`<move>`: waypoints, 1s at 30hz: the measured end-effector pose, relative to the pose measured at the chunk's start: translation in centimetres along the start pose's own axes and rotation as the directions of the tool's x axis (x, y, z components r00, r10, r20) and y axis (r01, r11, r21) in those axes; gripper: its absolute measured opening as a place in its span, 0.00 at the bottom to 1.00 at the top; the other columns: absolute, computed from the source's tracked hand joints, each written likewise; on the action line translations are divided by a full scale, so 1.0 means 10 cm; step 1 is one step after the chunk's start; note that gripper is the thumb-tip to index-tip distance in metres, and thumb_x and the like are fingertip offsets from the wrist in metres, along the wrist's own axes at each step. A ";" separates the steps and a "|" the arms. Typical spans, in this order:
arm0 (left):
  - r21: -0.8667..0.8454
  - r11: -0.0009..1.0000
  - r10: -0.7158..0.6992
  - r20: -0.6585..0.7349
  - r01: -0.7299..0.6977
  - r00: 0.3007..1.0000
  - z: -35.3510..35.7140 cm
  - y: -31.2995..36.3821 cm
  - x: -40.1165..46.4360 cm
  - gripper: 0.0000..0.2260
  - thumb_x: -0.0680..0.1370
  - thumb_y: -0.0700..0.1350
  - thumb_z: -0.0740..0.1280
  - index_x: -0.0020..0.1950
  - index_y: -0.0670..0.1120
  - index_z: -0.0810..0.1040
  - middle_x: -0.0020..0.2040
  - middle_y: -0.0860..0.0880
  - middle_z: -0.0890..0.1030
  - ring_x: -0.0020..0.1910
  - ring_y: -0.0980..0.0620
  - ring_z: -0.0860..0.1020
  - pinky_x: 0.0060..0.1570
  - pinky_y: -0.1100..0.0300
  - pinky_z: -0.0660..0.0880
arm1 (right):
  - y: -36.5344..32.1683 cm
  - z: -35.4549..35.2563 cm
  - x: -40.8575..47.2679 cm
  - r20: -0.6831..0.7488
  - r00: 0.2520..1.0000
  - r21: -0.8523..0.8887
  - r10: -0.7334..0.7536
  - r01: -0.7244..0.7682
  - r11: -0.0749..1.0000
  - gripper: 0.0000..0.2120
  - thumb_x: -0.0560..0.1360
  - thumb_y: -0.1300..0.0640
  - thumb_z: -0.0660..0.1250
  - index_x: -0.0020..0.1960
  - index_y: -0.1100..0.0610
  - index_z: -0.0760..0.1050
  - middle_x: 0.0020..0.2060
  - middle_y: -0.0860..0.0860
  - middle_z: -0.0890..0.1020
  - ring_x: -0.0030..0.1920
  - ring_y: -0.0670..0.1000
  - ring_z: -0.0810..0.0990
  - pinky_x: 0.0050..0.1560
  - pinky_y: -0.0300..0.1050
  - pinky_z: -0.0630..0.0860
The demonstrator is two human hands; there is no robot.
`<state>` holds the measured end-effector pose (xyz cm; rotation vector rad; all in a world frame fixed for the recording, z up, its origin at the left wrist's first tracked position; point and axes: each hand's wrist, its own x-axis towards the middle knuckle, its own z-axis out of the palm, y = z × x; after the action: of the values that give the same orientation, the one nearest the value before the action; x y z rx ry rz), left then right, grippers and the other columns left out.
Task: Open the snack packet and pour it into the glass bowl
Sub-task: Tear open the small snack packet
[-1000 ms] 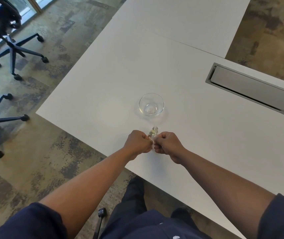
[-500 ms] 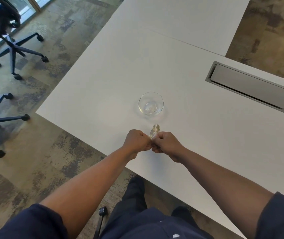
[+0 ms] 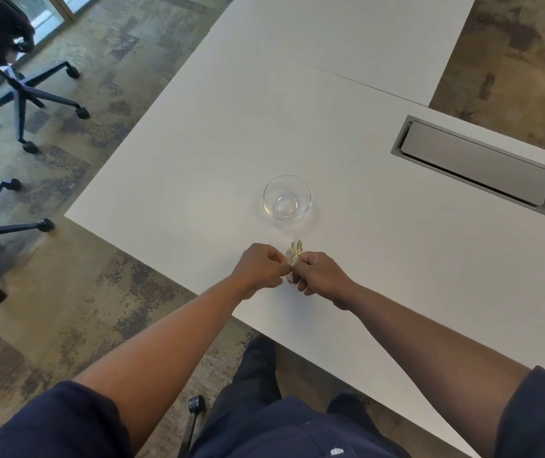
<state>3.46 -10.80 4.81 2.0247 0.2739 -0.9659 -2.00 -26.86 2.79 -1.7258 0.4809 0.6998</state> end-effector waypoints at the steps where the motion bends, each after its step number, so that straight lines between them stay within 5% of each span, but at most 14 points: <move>1: 0.031 0.999 0.013 0.000 -0.013 1.000 0.00 0.01 0.00 0.05 0.72 0.38 0.75 0.43 0.38 0.82 0.40 0.42 0.84 0.37 0.48 0.84 0.37 0.57 0.84 | 0.00 -0.01 -0.01 0.007 1.000 -0.019 -0.003 0.004 1.000 0.12 0.79 0.54 0.62 0.46 0.61 0.80 0.41 0.56 0.86 0.35 0.49 0.80 0.37 0.42 0.77; 7: 0.258 0.966 0.067 -0.194 -0.015 0.979 0.11 0.09 -0.06 0.14 0.66 0.54 0.70 0.33 0.47 0.69 0.31 0.49 0.72 0.28 0.49 0.69 0.32 0.56 0.67 | -0.02 0.05 -0.09 -0.229 0.973 0.020 -0.039 0.045 0.999 0.13 0.70 0.53 0.60 0.28 0.51 0.74 0.26 0.45 0.82 0.25 0.43 0.76 0.34 0.46 0.76; 15: 0.167 0.985 0.060 -0.083 -0.046 0.995 0.09 0.10 -0.01 0.16 0.68 0.49 0.75 0.52 0.47 0.78 0.50 0.46 0.83 0.48 0.44 0.85 0.49 0.45 0.84 | -0.02 0.01 -0.08 -0.112 0.992 -0.021 -0.049 0.047 0.999 0.12 0.77 0.53 0.61 0.36 0.53 0.75 0.35 0.51 0.83 0.34 0.49 0.79 0.35 0.44 0.77; 21: 0.272 0.952 0.195 -0.174 -0.143 0.965 0.15 0.11 0.04 0.09 0.70 0.48 0.75 0.48 0.50 0.80 0.43 0.52 0.82 0.43 0.51 0.82 0.43 0.55 0.81 | -0.01 -0.02 -0.08 -0.061 0.997 -0.010 -0.048 0.048 0.999 0.11 0.75 0.53 0.62 0.36 0.54 0.78 0.33 0.48 0.84 0.32 0.44 0.79 0.36 0.43 0.77; 26: 0.243 0.962 0.190 -0.278 -0.123 0.942 0.13 0.10 0.05 0.03 0.70 0.41 0.70 0.41 0.49 0.80 0.38 0.52 0.82 0.37 0.50 0.82 0.35 0.58 0.78 | 0.07 -0.04 -0.07 -0.263 0.964 -0.060 0.020 -0.037 0.998 0.14 0.68 0.50 0.62 0.32 0.61 0.75 0.32 0.55 0.85 0.31 0.52 0.77 0.35 0.48 0.73; 30: 0.271 0.952 0.213 -0.246 -0.144 0.946 0.15 0.08 0.02 0.02 0.71 0.40 0.69 0.39 0.46 0.80 0.36 0.51 0.82 0.31 0.52 0.81 0.27 0.63 0.71 | 0.07 -0.02 -0.06 -0.305 0.952 -0.235 -0.019 -0.056 0.970 0.16 0.65 0.41 0.67 0.35 0.53 0.70 0.30 0.48 0.78 0.31 0.51 0.74 0.33 0.45 0.68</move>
<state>3.21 -12.50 4.65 2.3720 0.1124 -0.6306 -2.84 -27.29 2.77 -2.0767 0.6470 0.5197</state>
